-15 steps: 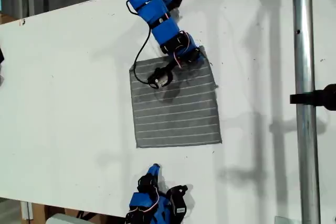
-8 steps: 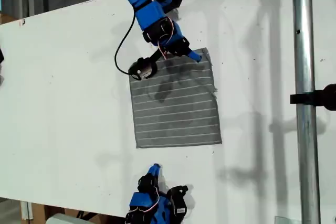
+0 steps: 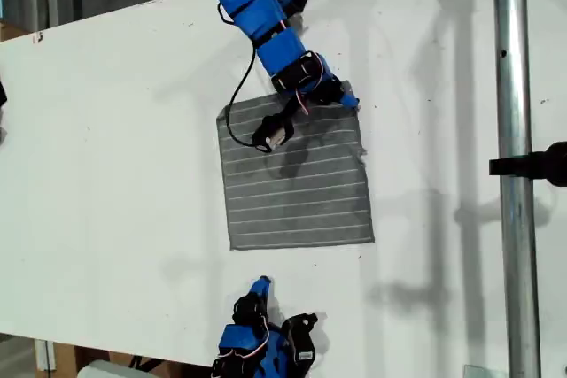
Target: Grasp corners of a towel and fold twice.
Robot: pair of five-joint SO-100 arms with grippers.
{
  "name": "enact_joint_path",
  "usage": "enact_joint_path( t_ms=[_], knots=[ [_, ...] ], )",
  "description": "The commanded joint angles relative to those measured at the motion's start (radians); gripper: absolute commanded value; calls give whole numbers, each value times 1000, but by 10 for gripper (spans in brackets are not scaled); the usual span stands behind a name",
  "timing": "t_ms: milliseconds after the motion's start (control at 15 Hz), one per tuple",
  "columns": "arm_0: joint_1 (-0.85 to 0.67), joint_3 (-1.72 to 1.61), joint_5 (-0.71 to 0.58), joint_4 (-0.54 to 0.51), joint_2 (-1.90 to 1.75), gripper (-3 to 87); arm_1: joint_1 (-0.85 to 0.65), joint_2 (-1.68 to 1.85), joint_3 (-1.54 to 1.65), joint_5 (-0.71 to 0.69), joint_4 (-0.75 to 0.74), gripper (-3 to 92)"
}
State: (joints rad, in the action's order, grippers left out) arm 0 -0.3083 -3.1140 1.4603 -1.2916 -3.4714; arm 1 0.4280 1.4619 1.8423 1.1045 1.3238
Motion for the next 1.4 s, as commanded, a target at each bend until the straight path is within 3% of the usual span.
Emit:
enact_joint_path(
  t_ms=[0, 333, 533, 600, 800, 1000, 1333],
  knots=[
    [3, -3, 3, 2, 0, -28, -23, -32, -55, -3, -9, 360],
    [2, -3, 3, 0, 0, -28, -72, -129, -54, -44, -86, 296],
    [3, -3, 3, 0, 0, -28, -77, -209, -60, -43, -138, 44],
    [2, -3, 3, 0, 0, -28, -77, -204, -55, -41, -137, -1],
    [12, 5, 15, 15, 0, -29, -75, -201, -58, -51, -156, -1],
    [87, 189, -3, 166, 98, -31, -81, -202, -57, -52, -172, -1],
    [219, 919, -206, 166, 1022, -31, -110, -187, -69, -81, -169, -1]
  ],
)
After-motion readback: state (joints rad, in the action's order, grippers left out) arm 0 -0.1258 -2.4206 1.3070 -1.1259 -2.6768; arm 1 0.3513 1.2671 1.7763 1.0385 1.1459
